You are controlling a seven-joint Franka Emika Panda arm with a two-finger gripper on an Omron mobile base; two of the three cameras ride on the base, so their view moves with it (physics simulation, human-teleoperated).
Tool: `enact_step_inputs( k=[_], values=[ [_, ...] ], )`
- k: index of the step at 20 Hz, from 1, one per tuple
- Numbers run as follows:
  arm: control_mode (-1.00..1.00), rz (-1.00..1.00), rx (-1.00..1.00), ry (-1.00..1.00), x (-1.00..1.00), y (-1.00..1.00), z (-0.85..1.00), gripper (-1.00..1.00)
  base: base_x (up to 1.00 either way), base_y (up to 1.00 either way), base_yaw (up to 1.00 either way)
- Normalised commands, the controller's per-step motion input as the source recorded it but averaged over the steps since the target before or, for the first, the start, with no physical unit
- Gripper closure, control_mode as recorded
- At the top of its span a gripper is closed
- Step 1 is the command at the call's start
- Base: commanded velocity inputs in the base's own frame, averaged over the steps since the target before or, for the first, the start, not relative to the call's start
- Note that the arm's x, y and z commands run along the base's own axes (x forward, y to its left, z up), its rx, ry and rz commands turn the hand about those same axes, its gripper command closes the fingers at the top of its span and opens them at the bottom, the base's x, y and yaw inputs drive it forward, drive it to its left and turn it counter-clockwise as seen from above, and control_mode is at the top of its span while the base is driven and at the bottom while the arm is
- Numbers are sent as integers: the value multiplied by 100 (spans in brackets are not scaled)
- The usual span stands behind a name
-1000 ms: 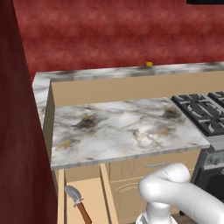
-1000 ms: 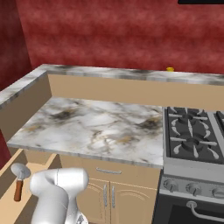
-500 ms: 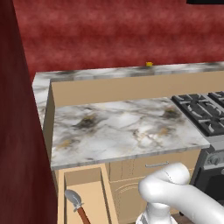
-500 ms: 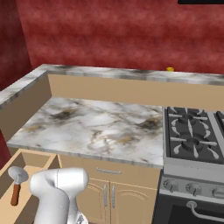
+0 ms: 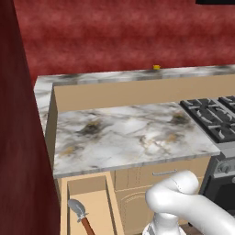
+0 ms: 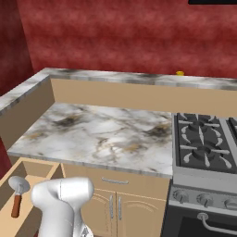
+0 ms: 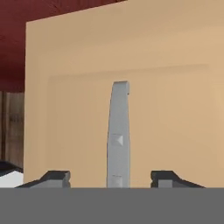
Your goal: Take the pizza cutter from the drawer on the left and place it on the dining counter for cutting.
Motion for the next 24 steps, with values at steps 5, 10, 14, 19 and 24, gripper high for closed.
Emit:
enact_step_inputs(
  k=[5, 10, 14, 19, 24],
  values=[
    [-100, -2, 0, -16, -86, 2, 34, -100, 0, 0, 0],
    [-100, -5, 5, -20, -38, 0, 71, -100, 0, 0, 0],
    [-100, -9, 14, -16, -3, 0, 99, -100, 0, 0, 0],
    [-100, -10, 17, -6, 6, 0, 100, -100, 0, 0, 0],
    [-100, -10, 17, -2, 34, 0, 100, -100, 0, 0, 0]
  ],
)
